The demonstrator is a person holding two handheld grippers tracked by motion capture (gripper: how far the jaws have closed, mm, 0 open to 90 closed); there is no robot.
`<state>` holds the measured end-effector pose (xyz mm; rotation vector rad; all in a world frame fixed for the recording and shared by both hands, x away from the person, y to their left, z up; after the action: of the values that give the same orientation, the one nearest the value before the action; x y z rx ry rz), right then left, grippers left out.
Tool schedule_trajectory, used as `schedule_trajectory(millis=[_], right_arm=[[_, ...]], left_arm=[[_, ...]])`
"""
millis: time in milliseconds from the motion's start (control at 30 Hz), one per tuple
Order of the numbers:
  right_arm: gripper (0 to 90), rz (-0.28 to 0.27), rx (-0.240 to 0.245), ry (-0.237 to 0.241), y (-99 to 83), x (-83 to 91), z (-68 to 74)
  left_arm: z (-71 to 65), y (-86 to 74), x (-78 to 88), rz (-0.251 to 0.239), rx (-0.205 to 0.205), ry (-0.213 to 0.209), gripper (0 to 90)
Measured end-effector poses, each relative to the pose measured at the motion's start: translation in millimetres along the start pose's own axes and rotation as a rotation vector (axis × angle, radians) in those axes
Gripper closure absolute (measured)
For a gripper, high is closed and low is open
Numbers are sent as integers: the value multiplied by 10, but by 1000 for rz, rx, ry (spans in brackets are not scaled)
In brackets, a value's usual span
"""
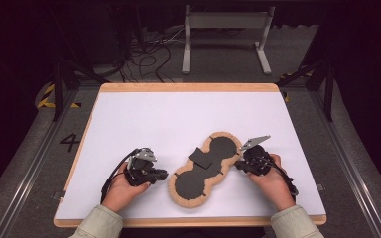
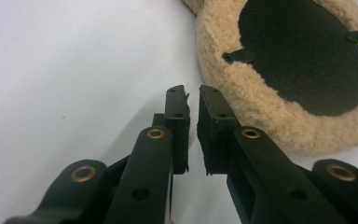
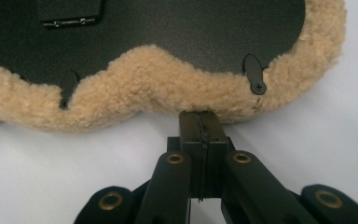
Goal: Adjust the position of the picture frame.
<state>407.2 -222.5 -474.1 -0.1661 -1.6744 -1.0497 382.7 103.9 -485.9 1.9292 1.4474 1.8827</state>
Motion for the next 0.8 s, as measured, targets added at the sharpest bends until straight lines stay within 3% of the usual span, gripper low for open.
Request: schedule_trajectory(millis=[167,267,533,600,800], right_arm=[[900,-12,-19,-32,115,-85,-41],[900,-28,-18,-58,219,-166,-69],[900,-50,-30,-68,475,-358,-117],[900,-95,-56,-54,529,-431,-125],[899,-121,-67,-56,520,-411,-136]], left_arm=[[-23,-75,70,-5,8,4,824],[-47,-144,109,-8,36,6,824],[-101,-294,228,-27,50,22,825],[-111,-323,246,-29,55,22,818],[-128,-312,261,-36,61,20,817]])
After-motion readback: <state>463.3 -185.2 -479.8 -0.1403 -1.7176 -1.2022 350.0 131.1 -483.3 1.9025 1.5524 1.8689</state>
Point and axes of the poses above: each handheld gripper's, and its own axes: x roughly backward along the jaws, y roughly out of its top, z roughly to its left, the point moved 5 cm from there along -x, roughly forward along the jaws, and after that the axes turned 2 degrees about x, right-handed, at the moved point
